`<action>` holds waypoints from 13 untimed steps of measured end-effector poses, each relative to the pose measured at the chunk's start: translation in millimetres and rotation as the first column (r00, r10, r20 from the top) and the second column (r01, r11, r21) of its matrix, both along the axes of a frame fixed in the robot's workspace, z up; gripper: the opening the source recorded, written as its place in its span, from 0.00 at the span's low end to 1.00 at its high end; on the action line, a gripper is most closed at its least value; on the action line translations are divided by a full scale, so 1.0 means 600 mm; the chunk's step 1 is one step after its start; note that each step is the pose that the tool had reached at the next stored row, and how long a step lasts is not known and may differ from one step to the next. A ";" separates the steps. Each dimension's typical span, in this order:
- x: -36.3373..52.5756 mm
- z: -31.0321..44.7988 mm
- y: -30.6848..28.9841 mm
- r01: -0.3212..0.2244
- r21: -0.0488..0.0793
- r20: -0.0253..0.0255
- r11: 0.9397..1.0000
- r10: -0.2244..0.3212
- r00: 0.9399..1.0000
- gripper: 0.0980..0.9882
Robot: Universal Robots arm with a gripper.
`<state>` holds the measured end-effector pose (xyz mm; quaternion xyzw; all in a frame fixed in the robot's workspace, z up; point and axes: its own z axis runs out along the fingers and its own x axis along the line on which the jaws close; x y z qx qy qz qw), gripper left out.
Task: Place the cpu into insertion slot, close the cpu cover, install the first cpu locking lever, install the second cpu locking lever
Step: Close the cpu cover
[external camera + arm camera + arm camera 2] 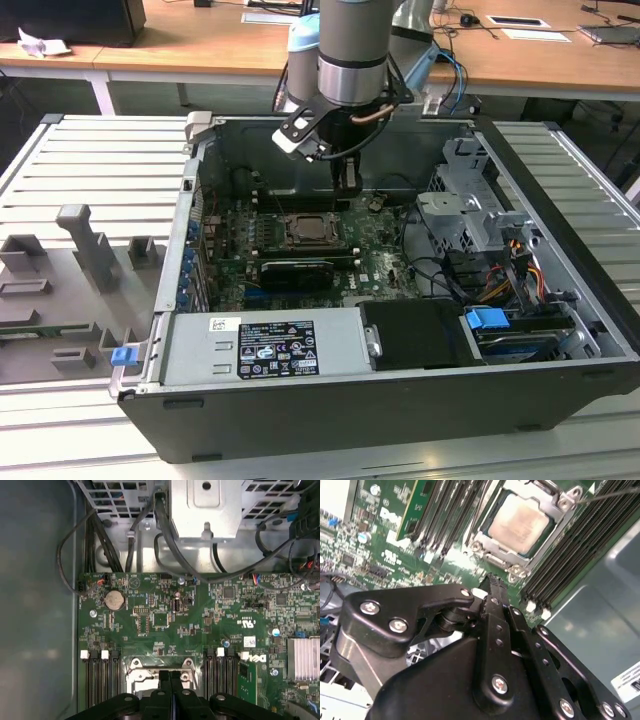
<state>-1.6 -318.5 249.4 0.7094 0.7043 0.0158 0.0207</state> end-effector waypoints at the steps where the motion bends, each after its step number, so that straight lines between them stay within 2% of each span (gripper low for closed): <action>1: -0.003 -0.002 0.0000 0.000 0.000 0.000 1.000 0.000 1.000 0.01; 5: -0.016 -0.012 0.0000 0.000 0.000 0.000 1.000 0.000 1.000 0.01; 10: -0.049 -0.021 0.0005 0.000 0.000 0.000 1.000 0.000 1.000 0.01; 13: -0.050 -0.023 0.0012 -0.043 0.000 -0.001 0.999 0.043 0.999 0.01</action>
